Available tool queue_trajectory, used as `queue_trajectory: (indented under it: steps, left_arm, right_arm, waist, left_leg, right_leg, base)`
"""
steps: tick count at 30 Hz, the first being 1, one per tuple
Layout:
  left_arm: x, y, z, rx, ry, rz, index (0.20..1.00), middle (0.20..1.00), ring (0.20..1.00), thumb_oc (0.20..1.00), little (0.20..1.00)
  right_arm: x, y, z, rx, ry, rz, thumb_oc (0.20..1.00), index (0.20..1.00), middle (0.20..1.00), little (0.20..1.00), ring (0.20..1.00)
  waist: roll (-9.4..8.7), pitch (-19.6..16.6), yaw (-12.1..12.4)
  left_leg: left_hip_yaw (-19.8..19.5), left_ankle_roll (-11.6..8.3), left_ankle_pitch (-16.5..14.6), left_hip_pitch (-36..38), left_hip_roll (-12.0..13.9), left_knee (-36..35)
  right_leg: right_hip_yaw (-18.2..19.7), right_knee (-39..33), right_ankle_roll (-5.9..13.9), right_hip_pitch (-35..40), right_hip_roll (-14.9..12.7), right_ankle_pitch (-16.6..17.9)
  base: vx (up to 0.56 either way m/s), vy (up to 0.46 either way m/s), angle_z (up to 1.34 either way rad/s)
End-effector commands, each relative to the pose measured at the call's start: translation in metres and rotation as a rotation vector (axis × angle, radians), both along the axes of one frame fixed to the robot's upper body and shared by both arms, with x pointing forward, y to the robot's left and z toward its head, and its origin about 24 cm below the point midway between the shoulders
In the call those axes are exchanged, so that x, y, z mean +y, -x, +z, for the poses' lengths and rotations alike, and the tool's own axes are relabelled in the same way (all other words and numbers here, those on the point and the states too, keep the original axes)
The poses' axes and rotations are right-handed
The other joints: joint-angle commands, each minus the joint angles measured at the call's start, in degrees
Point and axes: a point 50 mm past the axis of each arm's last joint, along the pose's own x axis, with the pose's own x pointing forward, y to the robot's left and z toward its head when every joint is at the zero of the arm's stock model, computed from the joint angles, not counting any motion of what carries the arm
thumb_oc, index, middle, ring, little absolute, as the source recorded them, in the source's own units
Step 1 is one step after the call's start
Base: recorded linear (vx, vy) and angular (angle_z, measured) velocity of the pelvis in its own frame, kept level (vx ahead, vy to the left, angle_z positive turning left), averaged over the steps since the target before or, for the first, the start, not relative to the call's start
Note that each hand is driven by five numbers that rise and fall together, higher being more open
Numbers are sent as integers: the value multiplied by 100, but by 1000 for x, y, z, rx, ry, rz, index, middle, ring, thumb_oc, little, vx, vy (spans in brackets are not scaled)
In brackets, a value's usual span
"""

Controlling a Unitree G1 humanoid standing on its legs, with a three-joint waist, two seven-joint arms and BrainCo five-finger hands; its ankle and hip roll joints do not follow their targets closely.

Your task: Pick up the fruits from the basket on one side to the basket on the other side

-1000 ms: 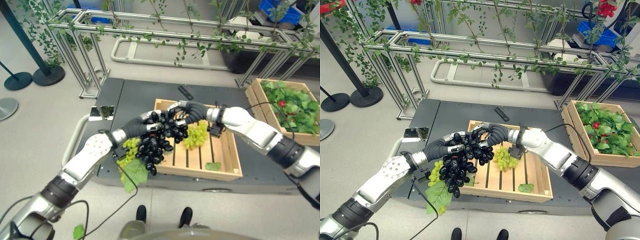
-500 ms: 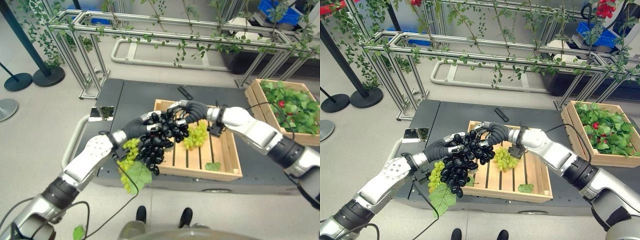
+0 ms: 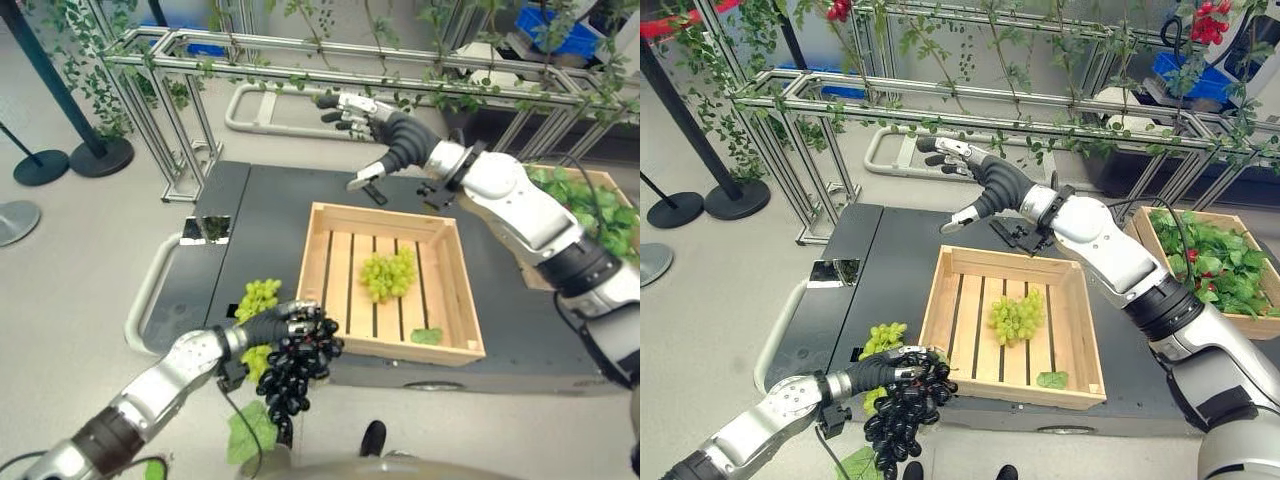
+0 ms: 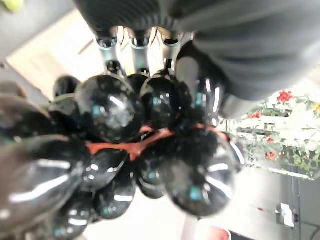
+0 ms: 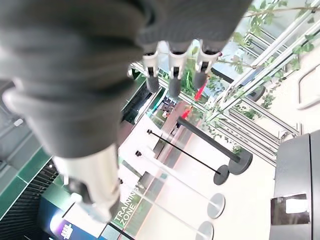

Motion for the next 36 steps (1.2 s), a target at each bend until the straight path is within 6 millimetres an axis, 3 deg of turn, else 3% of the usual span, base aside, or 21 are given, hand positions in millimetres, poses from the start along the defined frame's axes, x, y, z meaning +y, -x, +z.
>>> queue_trajectory:
  steps: [1, 9, 20, 31, 36]
  left_arm:
    - [2, -5, 32, -132, 69, -27, 200, 200, 200, 200, 200]
    - [20, 4, 32, -112, 65, 29, 200, 200, 200, 200, 200]
    - [42, 13, 34, -99, 82, 123, 200, 200, 200, 200, 200]
    - [71, 31, 32, -86, 134, 281, 200, 200, 200, 200, 200]
    - [86, 34, 30, -99, 156, 370, 200, 200, 200, 200, 200]
  right_arm:
    - [-11, 8, 20, -88, -38, 0, 1000, 1000, 1000, 1000, 1000]
    - [-28, 6, 16, -72, -59, -50, 1000, 1000, 1000, 1000, 1000]
    - [-47, 9, -3, -17, -82, -103, 1000, 1000, 1000, 1000, 1000]
    - [-86, 13, -26, 53, -142, -222, 1000, 1000, 1000, 1000, 1000]
    - [-115, 19, -44, 91, -184, -332, 1000, 1000, 1000, 1000, 1000]
  waist:
    - [-274, -270, 130]
    - [-266, -276, 153]
    - [-209, -267, 201]
    - [-107, -266, 369]
    - [9, -262, 547]
  left_leg:
    - [-272, 114, -302, -271, -363, 413]
    - [-302, 105, -294, -274, -361, 414]
    - [-402, 88, -253, -285, -378, 402]
    - [-658, 63, -173, -323, -443, 372]
    - [-1039, 9, -94, -388, -518, 330]
  right_leg:
    - [-191, 277, 786, -7, -514, 302]
    - [-233, 286, 796, 8, -523, 295]
    - [-335, 309, 800, 53, -560, 278]
    - [-578, 307, 828, 162, -647, 289]
    - [-965, 309, 847, 351, -713, 244]
  base:
    - [0, 0, 0]
    - [0, 0, 0]
    - [-8, -2, 3]
    - [-7, -12, 12]
    - [-11, -20, 34]
